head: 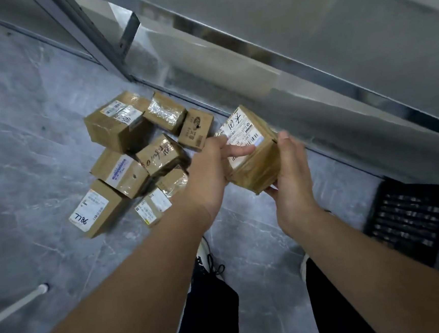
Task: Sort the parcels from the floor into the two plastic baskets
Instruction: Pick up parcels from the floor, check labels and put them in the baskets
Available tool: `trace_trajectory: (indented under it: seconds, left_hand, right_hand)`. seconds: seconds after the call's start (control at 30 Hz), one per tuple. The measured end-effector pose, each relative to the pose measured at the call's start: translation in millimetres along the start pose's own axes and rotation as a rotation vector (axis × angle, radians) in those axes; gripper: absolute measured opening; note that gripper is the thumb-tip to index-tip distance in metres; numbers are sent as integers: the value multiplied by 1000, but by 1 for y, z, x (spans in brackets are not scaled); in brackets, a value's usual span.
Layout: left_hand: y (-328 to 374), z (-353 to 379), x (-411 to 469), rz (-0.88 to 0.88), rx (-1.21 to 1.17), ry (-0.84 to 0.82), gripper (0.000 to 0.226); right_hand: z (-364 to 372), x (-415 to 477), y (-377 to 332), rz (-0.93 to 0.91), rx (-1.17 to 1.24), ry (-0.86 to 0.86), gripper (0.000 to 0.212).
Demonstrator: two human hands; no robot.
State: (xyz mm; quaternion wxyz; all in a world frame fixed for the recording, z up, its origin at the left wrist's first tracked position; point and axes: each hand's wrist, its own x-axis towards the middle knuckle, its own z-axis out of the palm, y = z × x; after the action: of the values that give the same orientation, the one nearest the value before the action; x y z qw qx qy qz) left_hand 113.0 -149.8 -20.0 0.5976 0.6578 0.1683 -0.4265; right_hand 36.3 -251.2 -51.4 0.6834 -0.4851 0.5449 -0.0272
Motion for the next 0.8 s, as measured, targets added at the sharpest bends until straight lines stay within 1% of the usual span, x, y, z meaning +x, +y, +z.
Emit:
trace_trajectory:
  seconds: [0.07, 0.13, 0.23, 0.33, 0.37, 0.4, 0.47, 0.5, 0.57, 0.6, 0.67, 0.73, 0.8]
  left_hand:
    - [9, -4, -6, 21, -8, -44, 47]
    - [16, -8, -9, 37, 0, -55, 54]
    - [28, -16, -17, 44, -15, -31, 60]
    - [44, -22, -32, 77, -94, -18, 51]
    - [49, -22, -38, 78, -124, 11, 54]
    - [54, -23, -43, 73, -138, 41, 57]
    - [61, -23, -58, 102, -130, 60, 49]
    - [65, -22, -68, 113, -113, 55, 53]
    - [71, -21, -86, 119, -81, 55, 70]
    - [73, -22, -96, 125, -70, 66, 67]
    - [82, -19, -122, 143, -73, 110, 53]
    - [93, -14, -152, 183, -74, 96, 56]
    - [105, -8, -185, 224, -115, 84, 54]
  right_hand:
    - [9, -8, -2, -10, 48, 46, 42]
    - [16, -16, -4, -17, 108, 90, 34]
    - [21, -29, -8, -9, 140, 134, 11]
    - [22, -41, -16, -33, 159, 139, 6]
    - [21, -47, -19, -45, 157, 135, 4]
    - [20, -52, -22, -60, 153, 126, 5]
    - [15, -65, -28, -97, 127, 92, 10]
    - [12, -73, -31, -120, 102, 84, 11]
    - [2, -88, -40, -175, 45, 85, 12]
    - [-4, -96, -46, -194, 8, 83, 13]
    - [-16, -117, -64, -220, -76, 61, 23]
    - [-27, -142, -89, -236, -109, 30, 39]
    - [-37, -171, -117, -253, -96, 3, 50]
